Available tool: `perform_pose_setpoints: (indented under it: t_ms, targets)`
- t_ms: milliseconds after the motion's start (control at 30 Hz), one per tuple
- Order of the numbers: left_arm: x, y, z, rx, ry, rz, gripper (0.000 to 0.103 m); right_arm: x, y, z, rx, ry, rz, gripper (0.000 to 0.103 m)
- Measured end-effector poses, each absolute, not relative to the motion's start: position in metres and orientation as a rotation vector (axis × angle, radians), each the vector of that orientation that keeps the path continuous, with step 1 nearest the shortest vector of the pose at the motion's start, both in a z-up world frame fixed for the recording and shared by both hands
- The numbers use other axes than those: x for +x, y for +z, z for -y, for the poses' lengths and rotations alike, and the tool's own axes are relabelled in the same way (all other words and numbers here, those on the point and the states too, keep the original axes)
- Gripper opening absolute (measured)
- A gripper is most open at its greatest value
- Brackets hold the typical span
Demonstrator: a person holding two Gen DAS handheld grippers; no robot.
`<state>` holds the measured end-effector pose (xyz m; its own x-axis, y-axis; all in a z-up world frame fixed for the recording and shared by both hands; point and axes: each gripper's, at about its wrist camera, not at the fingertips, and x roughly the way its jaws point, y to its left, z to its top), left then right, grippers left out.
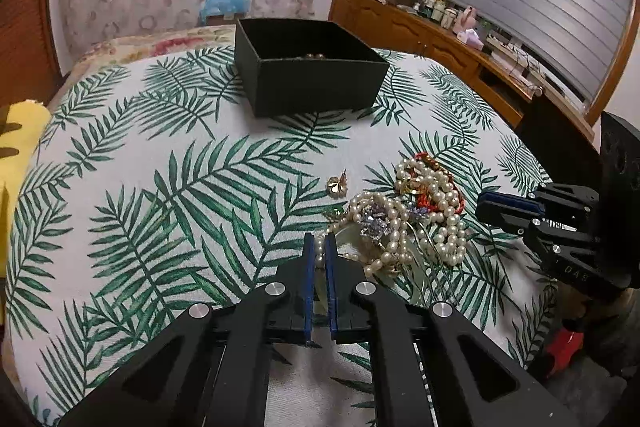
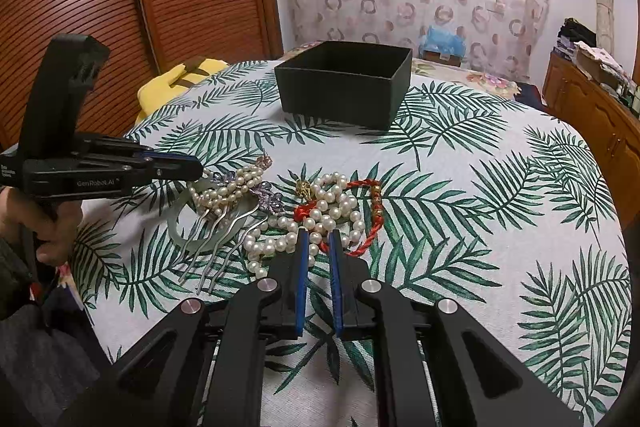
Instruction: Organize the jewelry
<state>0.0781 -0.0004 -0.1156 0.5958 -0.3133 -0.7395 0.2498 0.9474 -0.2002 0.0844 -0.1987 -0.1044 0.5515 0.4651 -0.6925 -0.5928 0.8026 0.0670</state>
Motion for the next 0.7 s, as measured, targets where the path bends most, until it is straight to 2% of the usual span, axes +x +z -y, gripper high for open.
perform_pose_setpoints:
  t_ms: [700]
  targets:
    - [0.076,-0.052,-0.005,-0.082,-0.300,-0.659,0.004,0.119,-0.104,0.183,-0.187,0.651,-0.797,0.012]
